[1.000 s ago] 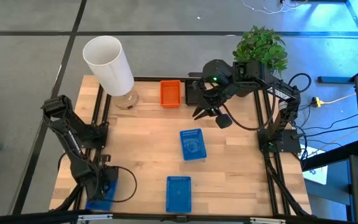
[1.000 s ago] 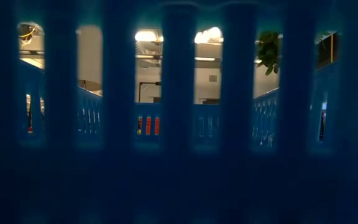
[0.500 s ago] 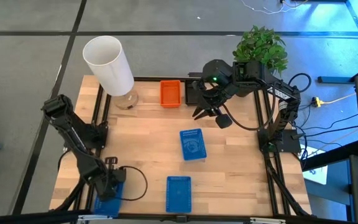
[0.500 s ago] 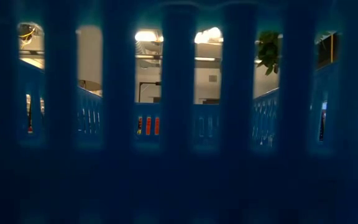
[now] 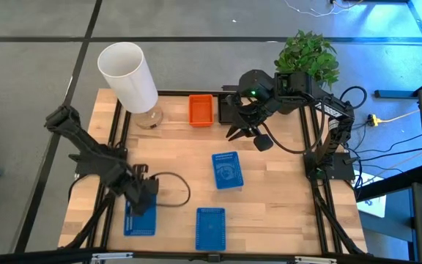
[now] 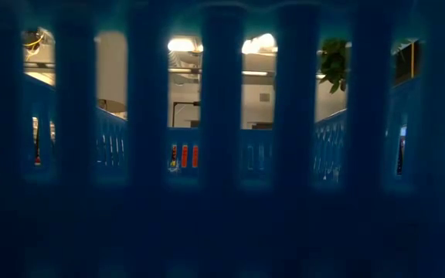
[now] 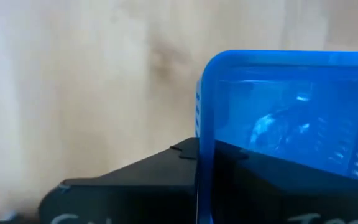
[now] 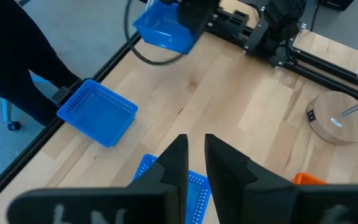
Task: Stack baskets by color
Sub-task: Move the bottom left blue bin to the middle left of the table
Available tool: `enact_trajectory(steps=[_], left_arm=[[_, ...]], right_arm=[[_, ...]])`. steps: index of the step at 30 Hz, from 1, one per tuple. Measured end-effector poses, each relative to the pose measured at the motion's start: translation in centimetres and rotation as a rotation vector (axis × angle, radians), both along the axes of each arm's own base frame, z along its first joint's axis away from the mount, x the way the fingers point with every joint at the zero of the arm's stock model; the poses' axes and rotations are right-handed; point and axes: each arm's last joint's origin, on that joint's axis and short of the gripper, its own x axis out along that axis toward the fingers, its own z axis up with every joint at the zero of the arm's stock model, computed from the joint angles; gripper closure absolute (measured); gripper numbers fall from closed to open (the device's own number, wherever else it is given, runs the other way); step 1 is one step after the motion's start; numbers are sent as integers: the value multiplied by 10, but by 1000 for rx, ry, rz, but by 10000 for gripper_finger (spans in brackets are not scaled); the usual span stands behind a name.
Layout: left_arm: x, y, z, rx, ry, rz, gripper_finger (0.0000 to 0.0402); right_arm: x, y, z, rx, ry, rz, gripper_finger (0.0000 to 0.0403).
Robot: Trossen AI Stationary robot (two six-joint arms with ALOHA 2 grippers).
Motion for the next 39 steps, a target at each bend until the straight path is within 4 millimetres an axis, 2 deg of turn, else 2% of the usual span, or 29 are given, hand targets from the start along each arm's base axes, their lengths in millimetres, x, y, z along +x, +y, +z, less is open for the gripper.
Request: enact_trajectory(steps=[6,13,22,29,34,39], left_arm=[[11,39,11,-2,-12,-46,401],[28,85,11,43,7,-134,401],[36,126,11,122,-8,-268,401],[52,150,-3,139,23,-288,401],[75,167,-19,118,-25,-234,401],[89,184,-34,106,-17,-176,401]], right_arm=[[0,0,0,0,1,0,348],[0,0,0,-1,1,1,348],[0,0,0,-2,3,3,348],[0,0,0,-1,4,1,348],[0,0,0,0,4,1,348],[0,0,0,0,4,1,348]])
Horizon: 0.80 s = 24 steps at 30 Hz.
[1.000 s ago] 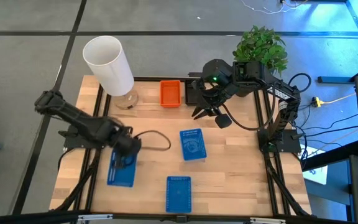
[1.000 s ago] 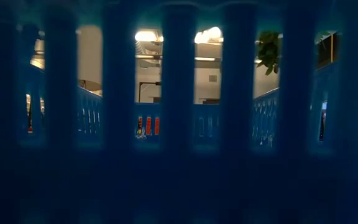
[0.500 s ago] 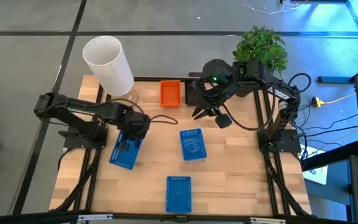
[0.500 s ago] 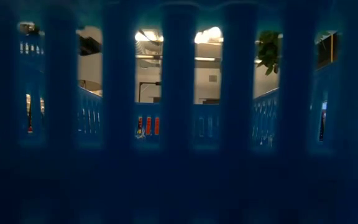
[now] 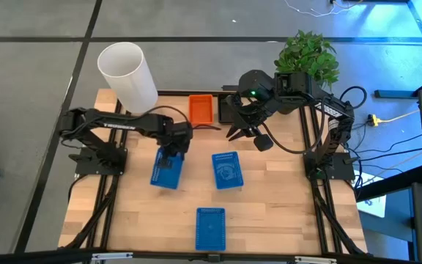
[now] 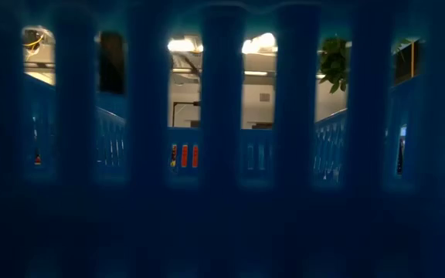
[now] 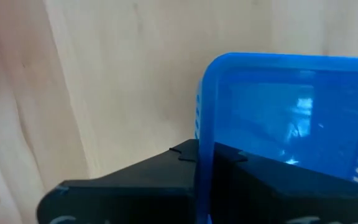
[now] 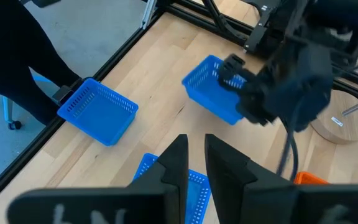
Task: Stack baskets by color
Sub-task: Move the bottom left blue bin to the middle left of the table
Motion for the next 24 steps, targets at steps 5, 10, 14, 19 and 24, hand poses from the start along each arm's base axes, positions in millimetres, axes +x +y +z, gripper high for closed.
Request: enact_trajectory(steps=[5,10,14,19,24], left_arm=[[9,9,-18,-7,52,28,401],[16,12,-33,-6,89,33,401],[19,13,-43,15,125,37,401],[22,13,-46,14,120,41,386],[24,14,-47,17,102,46,352]], right_arm=[[0,0,0,0,0,0,348],[0,0,0,0,0,0,348],[0,0,0,0,-1,0,348],[0,0,0,-1,-6,0,348],[1,0,1,-1,-8,0,348]])
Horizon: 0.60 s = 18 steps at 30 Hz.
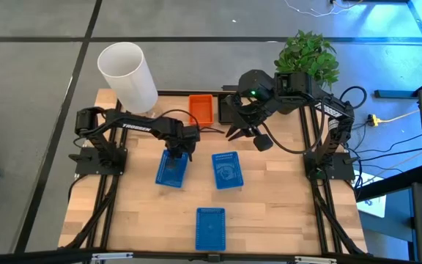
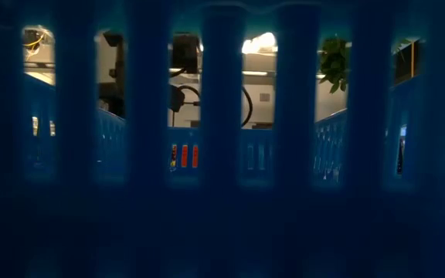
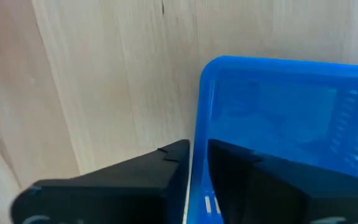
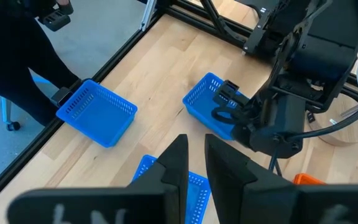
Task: Stack baskets by color
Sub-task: Move the bottom left blue bin to the middle left of the table, then stack the top right blue bin on top of the top left blue bin
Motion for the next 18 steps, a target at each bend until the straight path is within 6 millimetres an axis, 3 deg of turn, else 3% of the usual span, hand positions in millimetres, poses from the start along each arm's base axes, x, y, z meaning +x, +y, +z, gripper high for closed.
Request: enact_trajectory(steps=[5,11,18], left_arm=[[0,0,0,4,-2,1,324],[4,1,10,5,1,24,322],[12,3,49,33,-105,56,323]], right_arm=[[0,0,0,0,-1,0,348],[0,0,0,3,4,-4,348],[0,-3,-1,-17,40,-117,348]])
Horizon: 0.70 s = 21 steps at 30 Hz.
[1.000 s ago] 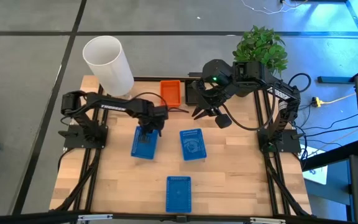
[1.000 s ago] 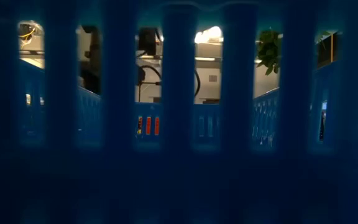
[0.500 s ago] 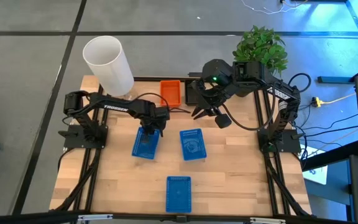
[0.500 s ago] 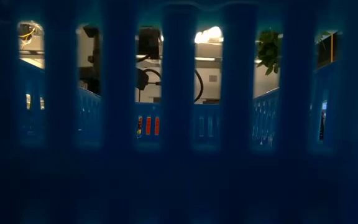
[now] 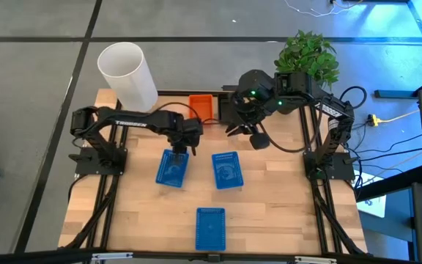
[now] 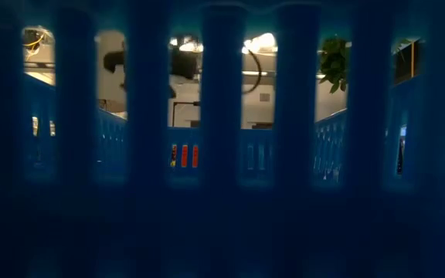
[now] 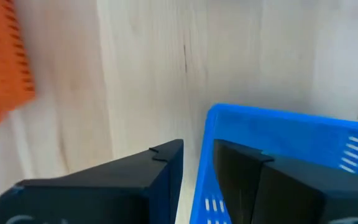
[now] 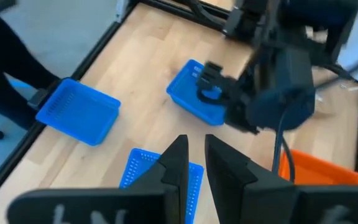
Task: Stack baskets by color
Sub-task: Stack the top right blue bin on top of the top left blue bin
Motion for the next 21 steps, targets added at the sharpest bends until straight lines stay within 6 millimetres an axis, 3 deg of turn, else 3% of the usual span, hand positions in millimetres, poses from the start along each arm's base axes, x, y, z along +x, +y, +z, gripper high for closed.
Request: enact_trajectory(steps=[4,11,21], left_arm=[[-2,-1,29,17,-89,-8,323],[-28,-10,77,51,-240,-23,323],[-66,-43,121,26,-428,-47,323]], right_arm=[[-1,0,-1,5,22,-29,348],[-9,1,-7,42,144,-64,348],[-13,5,-15,97,296,-421,348]])
